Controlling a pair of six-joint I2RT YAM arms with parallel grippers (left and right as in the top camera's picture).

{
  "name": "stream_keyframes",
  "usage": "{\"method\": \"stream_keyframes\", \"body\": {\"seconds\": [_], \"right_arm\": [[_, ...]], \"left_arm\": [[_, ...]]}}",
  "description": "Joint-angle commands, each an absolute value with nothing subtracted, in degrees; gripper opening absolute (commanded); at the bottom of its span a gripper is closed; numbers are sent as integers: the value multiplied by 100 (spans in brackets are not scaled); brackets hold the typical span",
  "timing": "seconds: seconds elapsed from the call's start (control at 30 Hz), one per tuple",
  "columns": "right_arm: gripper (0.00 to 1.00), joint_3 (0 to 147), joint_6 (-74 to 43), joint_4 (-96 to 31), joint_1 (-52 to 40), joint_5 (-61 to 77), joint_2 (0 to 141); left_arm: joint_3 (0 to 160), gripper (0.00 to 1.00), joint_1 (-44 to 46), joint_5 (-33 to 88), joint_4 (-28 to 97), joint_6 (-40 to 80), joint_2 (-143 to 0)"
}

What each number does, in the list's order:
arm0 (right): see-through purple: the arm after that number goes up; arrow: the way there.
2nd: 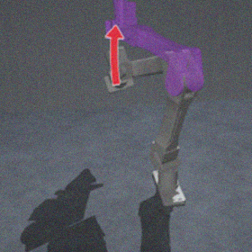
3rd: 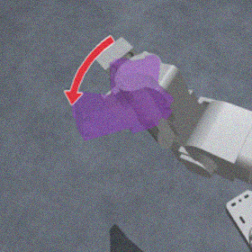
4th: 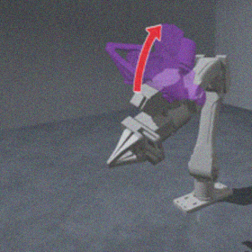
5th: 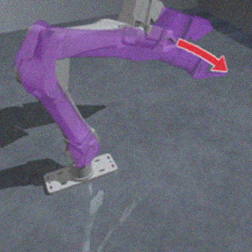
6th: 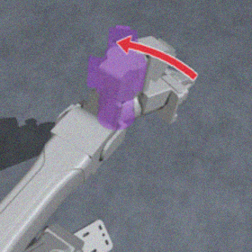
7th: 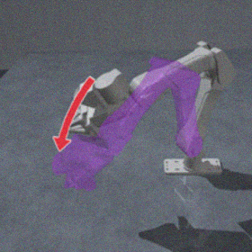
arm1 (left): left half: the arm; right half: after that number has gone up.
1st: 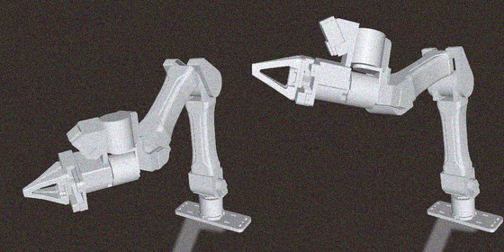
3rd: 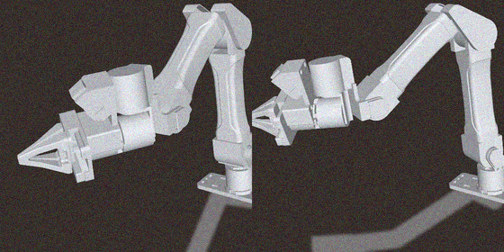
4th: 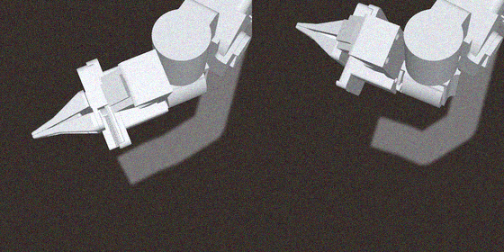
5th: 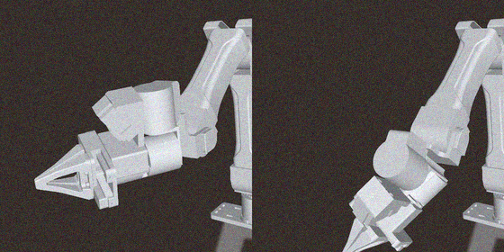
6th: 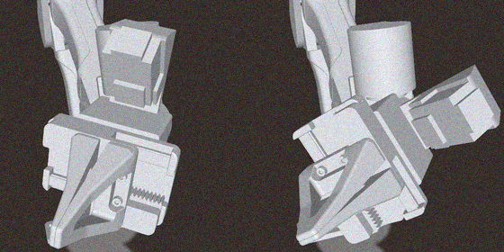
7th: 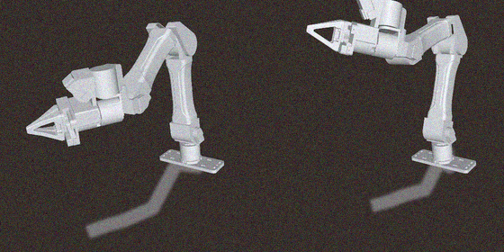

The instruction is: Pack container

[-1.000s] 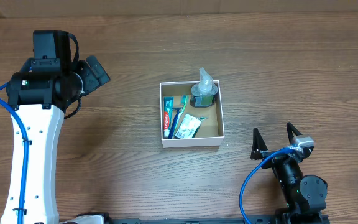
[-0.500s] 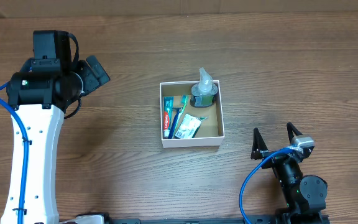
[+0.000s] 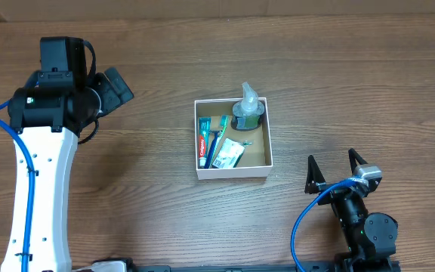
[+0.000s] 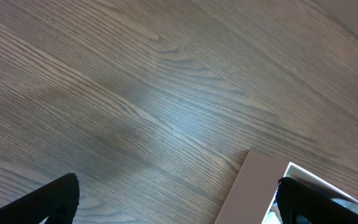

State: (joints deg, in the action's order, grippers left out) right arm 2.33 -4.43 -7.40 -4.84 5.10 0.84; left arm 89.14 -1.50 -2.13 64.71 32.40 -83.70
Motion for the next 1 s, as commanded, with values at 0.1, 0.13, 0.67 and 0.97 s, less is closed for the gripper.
{"method": "stream_keyframes", "body": {"seconds": [0.1, 0.13, 0.67, 0.97], "right_arm": [[100, 180, -405, -722, -443, 480, 16], [100, 180, -405, -722, -443, 480, 16], [100, 180, -405, -722, -443, 480, 16], [100, 180, -405, -722, -443, 480, 16]], "left_arm": [[8984, 100, -172, -191, 6449, 3127, -6650], [8982, 100, -172, -191, 6449, 3127, -6368], [8982, 100, -172, -276, 6941, 3061, -1772], [8879, 100, -193, -495, 8560, 3063, -934]]}}
